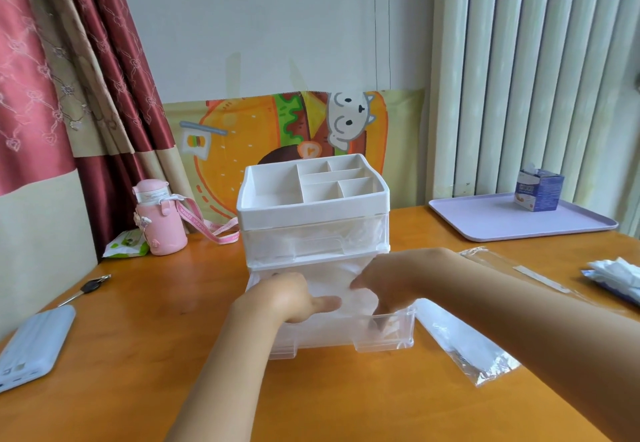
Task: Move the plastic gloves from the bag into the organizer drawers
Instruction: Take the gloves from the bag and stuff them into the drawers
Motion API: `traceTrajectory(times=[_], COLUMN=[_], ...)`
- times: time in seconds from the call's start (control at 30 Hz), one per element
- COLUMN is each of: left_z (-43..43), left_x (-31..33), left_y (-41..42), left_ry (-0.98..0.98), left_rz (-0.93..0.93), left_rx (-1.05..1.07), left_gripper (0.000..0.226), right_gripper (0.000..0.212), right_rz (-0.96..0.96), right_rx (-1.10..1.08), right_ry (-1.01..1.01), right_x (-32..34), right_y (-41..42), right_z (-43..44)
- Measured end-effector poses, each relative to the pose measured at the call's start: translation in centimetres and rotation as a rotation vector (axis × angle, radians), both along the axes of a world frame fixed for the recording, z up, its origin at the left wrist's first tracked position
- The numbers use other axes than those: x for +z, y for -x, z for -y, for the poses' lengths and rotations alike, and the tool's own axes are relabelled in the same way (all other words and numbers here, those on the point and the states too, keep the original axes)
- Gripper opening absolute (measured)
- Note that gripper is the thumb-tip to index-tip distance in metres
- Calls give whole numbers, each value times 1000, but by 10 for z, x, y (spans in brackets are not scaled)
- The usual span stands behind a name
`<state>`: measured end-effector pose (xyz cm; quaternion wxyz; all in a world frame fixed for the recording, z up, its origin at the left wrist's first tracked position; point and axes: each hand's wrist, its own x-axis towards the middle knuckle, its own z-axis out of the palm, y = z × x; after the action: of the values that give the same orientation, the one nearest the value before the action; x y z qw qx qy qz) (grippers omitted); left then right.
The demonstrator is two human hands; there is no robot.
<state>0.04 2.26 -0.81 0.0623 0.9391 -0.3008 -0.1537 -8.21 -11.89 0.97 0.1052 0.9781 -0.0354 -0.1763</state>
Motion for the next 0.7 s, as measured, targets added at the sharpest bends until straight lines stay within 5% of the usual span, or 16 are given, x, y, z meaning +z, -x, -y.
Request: traceTrajectory(times=[0.23,0.33,0.5,0.7], left_z=[-1,-3,21,74], left_x=[4,19,34,-3], left_y=[3,21,82,130], left_ry=[19,142,728,611], left_rz=[34,233,464,260], left_rx=[-28,-50,-234,-412], left_gripper=[69,52,37,30], right_gripper=[45,31,31,46], right_rz=[271,427,602,574], right_rx=[-47,-102,-422,-697], right_ry=[-457,-658,-464,-387], right_x=[22,32,3,-68], right_y=[44,79,128,148], right_z=[17,39,105,173])
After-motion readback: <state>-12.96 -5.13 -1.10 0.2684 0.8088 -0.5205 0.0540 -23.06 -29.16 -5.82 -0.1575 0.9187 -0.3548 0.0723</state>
